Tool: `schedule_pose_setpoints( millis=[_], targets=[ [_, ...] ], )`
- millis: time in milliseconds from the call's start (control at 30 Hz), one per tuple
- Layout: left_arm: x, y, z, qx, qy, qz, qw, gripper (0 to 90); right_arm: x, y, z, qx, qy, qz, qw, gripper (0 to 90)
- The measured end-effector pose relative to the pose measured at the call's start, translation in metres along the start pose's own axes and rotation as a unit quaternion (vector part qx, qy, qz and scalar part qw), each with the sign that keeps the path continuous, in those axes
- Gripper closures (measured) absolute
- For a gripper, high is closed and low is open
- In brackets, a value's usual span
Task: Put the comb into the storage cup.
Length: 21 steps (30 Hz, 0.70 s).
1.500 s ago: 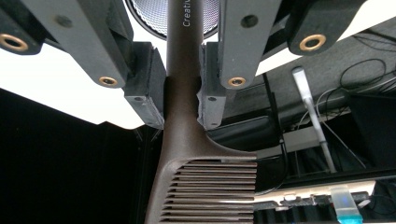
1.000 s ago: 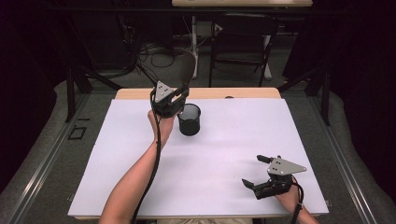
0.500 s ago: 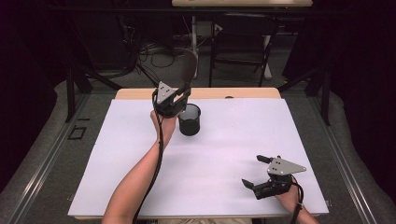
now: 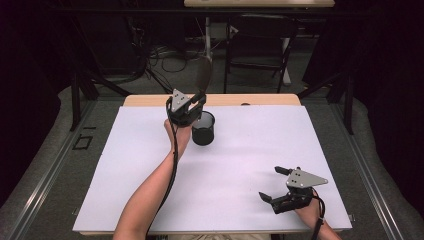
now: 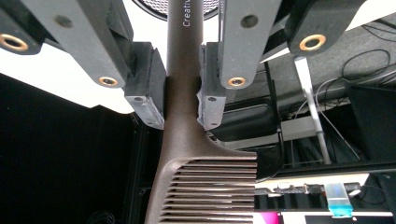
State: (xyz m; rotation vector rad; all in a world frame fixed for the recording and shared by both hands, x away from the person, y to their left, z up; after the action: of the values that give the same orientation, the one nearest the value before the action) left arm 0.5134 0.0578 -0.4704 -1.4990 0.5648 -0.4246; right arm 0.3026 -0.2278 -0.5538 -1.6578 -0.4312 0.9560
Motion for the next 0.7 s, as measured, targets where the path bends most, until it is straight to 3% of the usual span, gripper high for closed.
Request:
schedule_pose_setpoints(
  millis=[700],
  targets=[
    [0.0094,0.0097,-0.0009,0.011,0.006,0.017,0.9998,72.6,-0.0001,0.0001,0.0002,0.001,-0.001,-0.001,1.0000,0.0]
  ],
)
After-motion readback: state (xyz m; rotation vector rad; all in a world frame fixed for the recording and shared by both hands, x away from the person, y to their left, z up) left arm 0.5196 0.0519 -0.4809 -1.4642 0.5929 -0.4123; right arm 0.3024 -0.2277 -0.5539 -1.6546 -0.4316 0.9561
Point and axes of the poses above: each handheld gripper's, and its own axes: x roughly forward along the jaws, y roughly out of its underside, z roughly to its left, the point moved 5 cm from there along x, roughly forward along the jaws, and after that the axes turned 3 degrees about -z, right-handed, at the moved point
